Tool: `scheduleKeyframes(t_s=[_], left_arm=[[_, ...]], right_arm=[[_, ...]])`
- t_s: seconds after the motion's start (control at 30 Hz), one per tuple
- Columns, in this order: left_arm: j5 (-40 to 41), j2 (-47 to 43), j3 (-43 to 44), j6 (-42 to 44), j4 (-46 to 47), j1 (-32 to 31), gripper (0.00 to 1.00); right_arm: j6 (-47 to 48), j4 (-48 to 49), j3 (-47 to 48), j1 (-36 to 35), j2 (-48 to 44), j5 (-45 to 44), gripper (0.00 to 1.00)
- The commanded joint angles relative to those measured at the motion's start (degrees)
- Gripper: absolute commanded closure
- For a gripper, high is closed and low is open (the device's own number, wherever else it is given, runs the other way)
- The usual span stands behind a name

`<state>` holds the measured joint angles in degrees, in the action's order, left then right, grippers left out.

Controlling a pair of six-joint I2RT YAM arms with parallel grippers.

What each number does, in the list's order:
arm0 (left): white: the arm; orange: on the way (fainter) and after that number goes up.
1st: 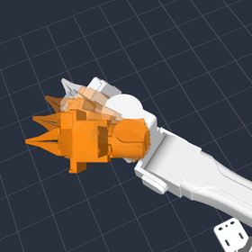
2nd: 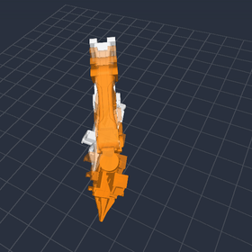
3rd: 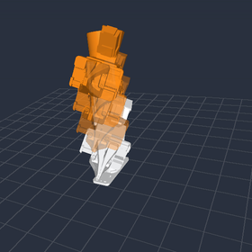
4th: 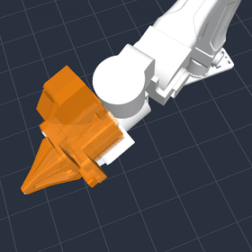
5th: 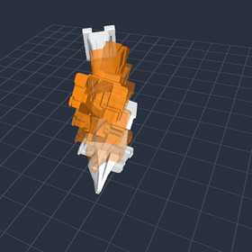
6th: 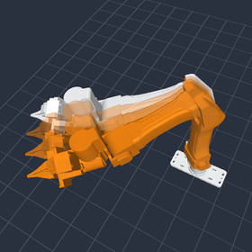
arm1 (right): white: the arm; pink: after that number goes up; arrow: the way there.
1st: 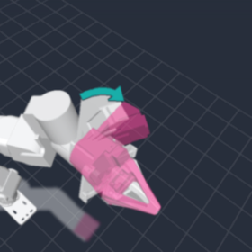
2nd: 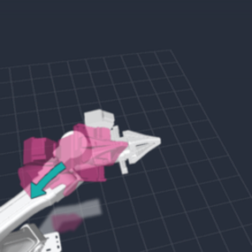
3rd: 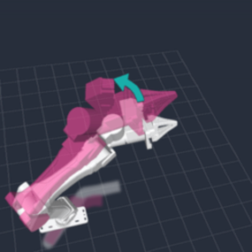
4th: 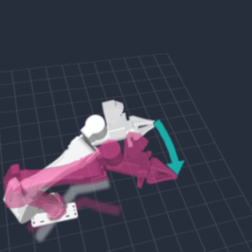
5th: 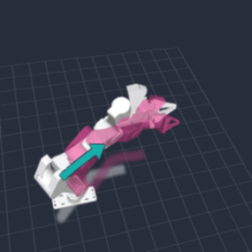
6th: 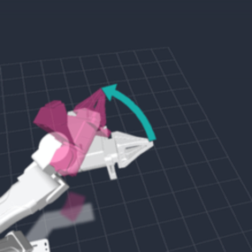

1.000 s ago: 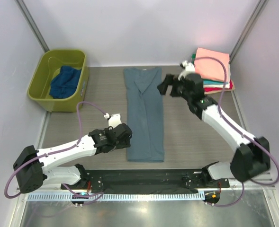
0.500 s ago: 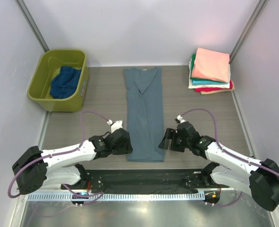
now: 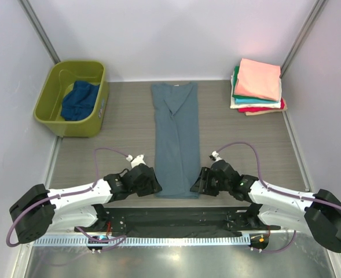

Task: Fold and stack the t-shirts

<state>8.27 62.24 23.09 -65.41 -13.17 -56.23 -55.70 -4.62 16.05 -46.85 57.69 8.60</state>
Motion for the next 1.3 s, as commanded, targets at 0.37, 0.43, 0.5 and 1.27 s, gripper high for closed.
scheduleKeyframes(t_s=[0.37,0.43,0.5,1.27], left_arm=[[-2.91,-0.45,-3.32,-1.92,5.34,0.06,0.76],[-2.82,0.16,-3.05,-1.92,5.87,-0.02,0.89],[-2.65,0.34,-2.79,-1.92,5.79,-0.02,1.00],[6.48,-13.02,8.36,-4.38,-22.93,0.06,1.00]], right_arm=[[-3.80,-6.28,-5.59,-1.05,-6.98,-1.83,0.71],[-3.71,-6.19,-5.51,-0.96,-6.80,-2.01,0.79],[-3.71,-5.58,-5.16,-1.05,-6.63,-2.10,0.86],[-0.91,-15.50,5.47,-1.05,-11.90,-8.32,0.99]])
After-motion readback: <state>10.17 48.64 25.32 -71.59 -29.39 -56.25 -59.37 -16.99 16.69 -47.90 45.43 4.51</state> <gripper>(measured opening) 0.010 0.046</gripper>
